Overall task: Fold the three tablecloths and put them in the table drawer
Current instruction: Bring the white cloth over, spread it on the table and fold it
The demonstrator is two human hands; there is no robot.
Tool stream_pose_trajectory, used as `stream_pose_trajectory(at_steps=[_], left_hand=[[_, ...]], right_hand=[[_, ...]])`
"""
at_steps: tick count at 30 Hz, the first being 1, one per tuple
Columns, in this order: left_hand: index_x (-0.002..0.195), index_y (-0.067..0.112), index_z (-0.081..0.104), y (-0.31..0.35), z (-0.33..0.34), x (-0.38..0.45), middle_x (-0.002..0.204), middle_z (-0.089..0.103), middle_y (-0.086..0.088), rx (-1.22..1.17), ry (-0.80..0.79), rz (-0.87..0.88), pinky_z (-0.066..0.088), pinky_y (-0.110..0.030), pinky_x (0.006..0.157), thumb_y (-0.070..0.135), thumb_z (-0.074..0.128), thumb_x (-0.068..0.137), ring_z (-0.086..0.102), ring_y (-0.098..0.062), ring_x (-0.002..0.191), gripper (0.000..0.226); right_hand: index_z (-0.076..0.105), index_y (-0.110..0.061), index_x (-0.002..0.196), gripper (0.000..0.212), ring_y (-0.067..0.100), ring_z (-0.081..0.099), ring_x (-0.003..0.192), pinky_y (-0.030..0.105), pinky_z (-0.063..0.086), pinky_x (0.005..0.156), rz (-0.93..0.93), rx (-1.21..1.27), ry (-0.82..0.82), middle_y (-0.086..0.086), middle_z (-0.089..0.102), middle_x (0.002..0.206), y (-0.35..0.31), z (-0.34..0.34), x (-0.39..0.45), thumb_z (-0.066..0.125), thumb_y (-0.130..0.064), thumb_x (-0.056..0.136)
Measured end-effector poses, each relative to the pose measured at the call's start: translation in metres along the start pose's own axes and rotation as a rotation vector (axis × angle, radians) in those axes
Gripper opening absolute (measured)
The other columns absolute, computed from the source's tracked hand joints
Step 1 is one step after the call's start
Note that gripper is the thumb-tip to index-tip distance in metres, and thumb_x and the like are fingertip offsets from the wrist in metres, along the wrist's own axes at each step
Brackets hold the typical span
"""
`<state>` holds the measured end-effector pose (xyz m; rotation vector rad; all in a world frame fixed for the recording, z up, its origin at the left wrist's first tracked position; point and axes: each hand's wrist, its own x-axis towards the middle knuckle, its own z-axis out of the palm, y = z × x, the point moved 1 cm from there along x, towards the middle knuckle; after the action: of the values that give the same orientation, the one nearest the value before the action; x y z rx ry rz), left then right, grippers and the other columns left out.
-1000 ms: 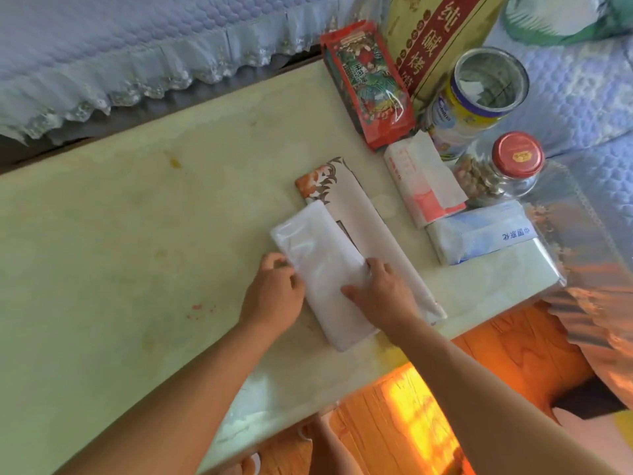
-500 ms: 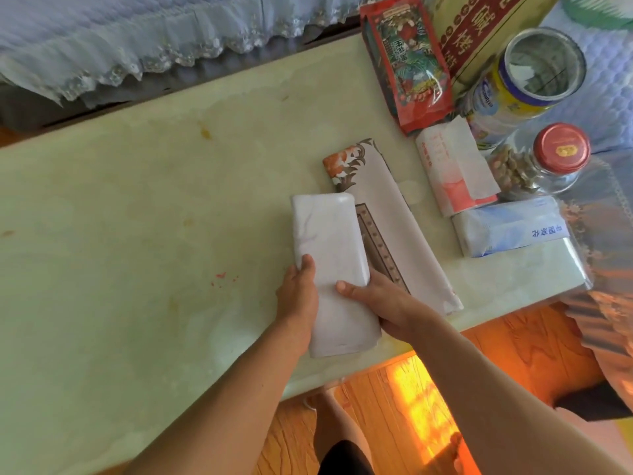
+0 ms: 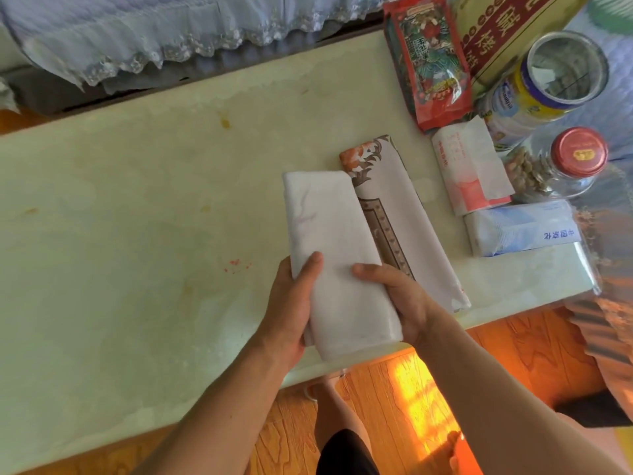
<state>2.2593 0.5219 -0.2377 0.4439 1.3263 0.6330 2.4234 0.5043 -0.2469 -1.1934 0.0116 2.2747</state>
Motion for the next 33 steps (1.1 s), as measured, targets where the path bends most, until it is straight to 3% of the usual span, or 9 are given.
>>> stream_pose_trajectory(at_steps=[5, 9, 12, 15, 20, 24, 28, 31, 33], left_hand=[[0.115, 0.021, 0.057, -0.006, -0.005, 0.015, 0.107, 0.073, 0.0, 0.155, 0.172, 0.164, 0.059, -0.032, 0.07, 0.034, 0.061, 0.101, 0.073, -0.014, 0.092, 0.02], [0.126, 0.028, 0.059, -0.011, -0.005, 0.022, 0.113, 0.075, 0.01, -0.059, 0.108, 0.017, 0.06, -0.034, 0.073, 0.052, 0.042, 0.105, 0.074, -0.011, 0.101, 0.036], [0.13, 0.021, 0.063, -0.031, -0.008, 0.02, 0.117, 0.076, -0.002, -0.213, 0.079, -0.204, 0.059, -0.048, 0.087, 0.061, 0.034, 0.103, 0.073, -0.023, 0.106, 0.057], [0.135, 0.012, 0.06, -0.053, -0.012, 0.016, 0.122, 0.072, -0.014, -0.25, 0.026, -0.341, 0.053, -0.06, 0.099, 0.053, 0.037, 0.106, 0.07, -0.034, 0.112, 0.055], [0.137, 0.017, 0.056, -0.065, -0.021, 0.018, 0.123, 0.073, -0.01, -0.155, -0.082, -0.254, 0.058, -0.049, 0.094, 0.025, 0.048, 0.108, 0.07, -0.029, 0.113, 0.031], [0.135, 0.023, 0.054, -0.067, -0.032, 0.022, 0.123, 0.073, -0.001, 0.126, -0.167, -0.179, 0.058, -0.042, 0.095, 0.014, 0.052, 0.106, 0.069, -0.019, 0.115, 0.031], [0.125, 0.021, 0.056, -0.081, -0.023, 0.023, 0.117, 0.072, -0.004, 0.236, -0.04, -0.092, 0.06, -0.024, 0.077, 0.016, 0.042, 0.11, 0.071, -0.011, 0.103, 0.021], [0.132, 0.018, 0.059, -0.087, -0.021, 0.022, 0.122, 0.071, -0.013, 0.045, -0.061, -0.251, 0.058, -0.046, 0.096, 0.025, 0.043, 0.108, 0.07, -0.027, 0.113, 0.029], [0.134, 0.016, 0.061, -0.086, -0.023, 0.019, 0.127, 0.07, -0.015, -0.125, -0.074, -0.354, 0.048, -0.056, 0.108, 0.043, 0.039, 0.108, 0.066, -0.032, 0.12, 0.043]], right_hand=[[0.057, -0.007, 0.136, 0.049, 0.036, 0.065, 0.117, 0.052, 0.052, 0.101, -0.145, -0.046, 0.116, 0.018, 0.067, 0.128, 0.02, -0.006, 0.0, 0.066, -0.024, 0.092], [0.06, -0.003, 0.13, 0.046, 0.033, 0.066, 0.114, 0.051, 0.056, 0.093, -0.152, 0.066, 0.135, 0.019, 0.067, 0.126, 0.033, -0.014, 0.0, 0.07, -0.014, 0.087], [0.061, 0.0, 0.128, 0.043, 0.032, 0.068, 0.11, 0.049, 0.059, 0.087, -0.158, 0.12, 0.197, 0.019, 0.069, 0.122, 0.034, -0.023, 0.01, 0.069, -0.011, 0.087], [0.058, 0.004, 0.131, 0.048, 0.035, 0.067, 0.113, 0.046, 0.061, 0.084, -0.106, 0.139, 0.278, 0.02, 0.069, 0.122, 0.047, -0.031, 0.019, 0.071, -0.014, 0.088], [0.061, -0.003, 0.128, 0.043, 0.034, 0.067, 0.114, 0.047, 0.06, 0.086, -0.119, 0.219, 0.346, 0.019, 0.068, 0.123, 0.071, -0.036, 0.028, 0.071, -0.022, 0.09], [0.064, -0.023, 0.123, 0.048, 0.022, 0.069, 0.104, 0.039, 0.057, 0.089, -0.037, -0.125, 0.396, 0.003, 0.072, 0.111, 0.078, -0.04, 0.027, 0.076, -0.047, 0.083], [0.06, -0.024, 0.122, 0.041, 0.019, 0.072, 0.102, 0.036, 0.06, 0.084, -0.125, -0.226, 0.403, 0.003, 0.073, 0.114, 0.088, -0.038, 0.031, 0.075, -0.042, 0.087], [0.062, -0.015, 0.114, 0.041, 0.025, 0.074, 0.093, 0.043, 0.062, 0.078, -0.211, -0.222, 0.53, 0.013, 0.073, 0.108, 0.087, -0.039, 0.039, 0.082, -0.031, 0.082], [0.062, -0.015, 0.112, 0.059, 0.029, 0.074, 0.091, 0.052, 0.061, 0.079, -0.216, -0.297, 0.634, 0.012, 0.074, 0.103, 0.09, -0.04, 0.044, 0.09, -0.044, 0.068]])
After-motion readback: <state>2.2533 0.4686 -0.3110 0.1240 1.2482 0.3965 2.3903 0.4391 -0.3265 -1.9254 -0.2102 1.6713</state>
